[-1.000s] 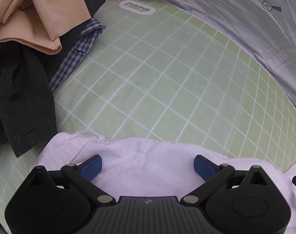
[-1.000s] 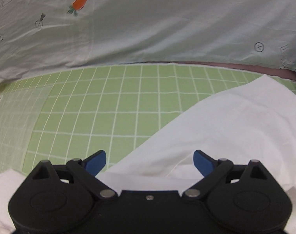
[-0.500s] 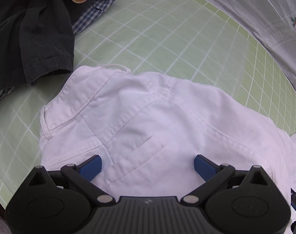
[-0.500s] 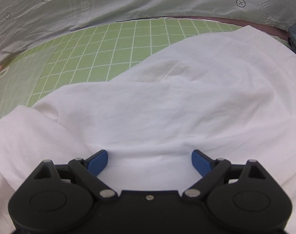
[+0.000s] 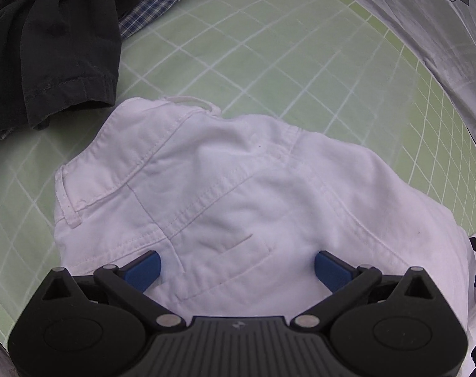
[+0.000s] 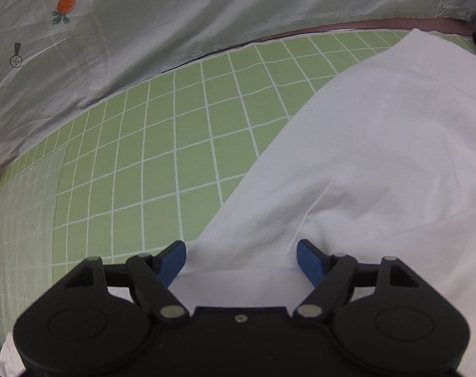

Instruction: Fold clothes

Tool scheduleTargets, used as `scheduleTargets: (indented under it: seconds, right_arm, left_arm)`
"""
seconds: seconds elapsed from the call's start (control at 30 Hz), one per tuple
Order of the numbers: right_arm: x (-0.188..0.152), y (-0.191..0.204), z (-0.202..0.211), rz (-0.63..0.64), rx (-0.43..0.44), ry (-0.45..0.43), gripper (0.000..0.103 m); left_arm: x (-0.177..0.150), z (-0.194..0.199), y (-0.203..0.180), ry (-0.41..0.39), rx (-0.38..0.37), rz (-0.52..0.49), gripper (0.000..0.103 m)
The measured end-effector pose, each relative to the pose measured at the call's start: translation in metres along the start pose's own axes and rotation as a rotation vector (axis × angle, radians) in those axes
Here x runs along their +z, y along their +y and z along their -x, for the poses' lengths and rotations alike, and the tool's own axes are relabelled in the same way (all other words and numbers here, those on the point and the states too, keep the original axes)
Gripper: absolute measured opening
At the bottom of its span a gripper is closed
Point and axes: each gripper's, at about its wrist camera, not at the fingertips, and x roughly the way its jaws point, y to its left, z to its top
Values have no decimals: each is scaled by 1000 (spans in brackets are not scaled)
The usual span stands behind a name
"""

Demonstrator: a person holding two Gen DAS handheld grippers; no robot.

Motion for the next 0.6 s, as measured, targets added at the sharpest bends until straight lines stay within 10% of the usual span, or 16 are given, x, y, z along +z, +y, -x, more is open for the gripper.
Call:
scheduleTargets:
  seconds: [0.27,0.37,0.43,0.6]
  right_arm:
    - [-2,44,-8,96,-114,25,79]
    - [-10,49,-2,120,-157,-5,49]
    - [-12,46,4,146,-103,-11,11]
    - [-1,19,25,63,15,-38,2]
  left_arm:
    - [-1,1,-4,2,14,-1,103]
    - [-3,3,0,-2,9,1,103]
    - [-4,4,1,-3,8,4,103]
    - [2,18,11,-12,-9,44,103]
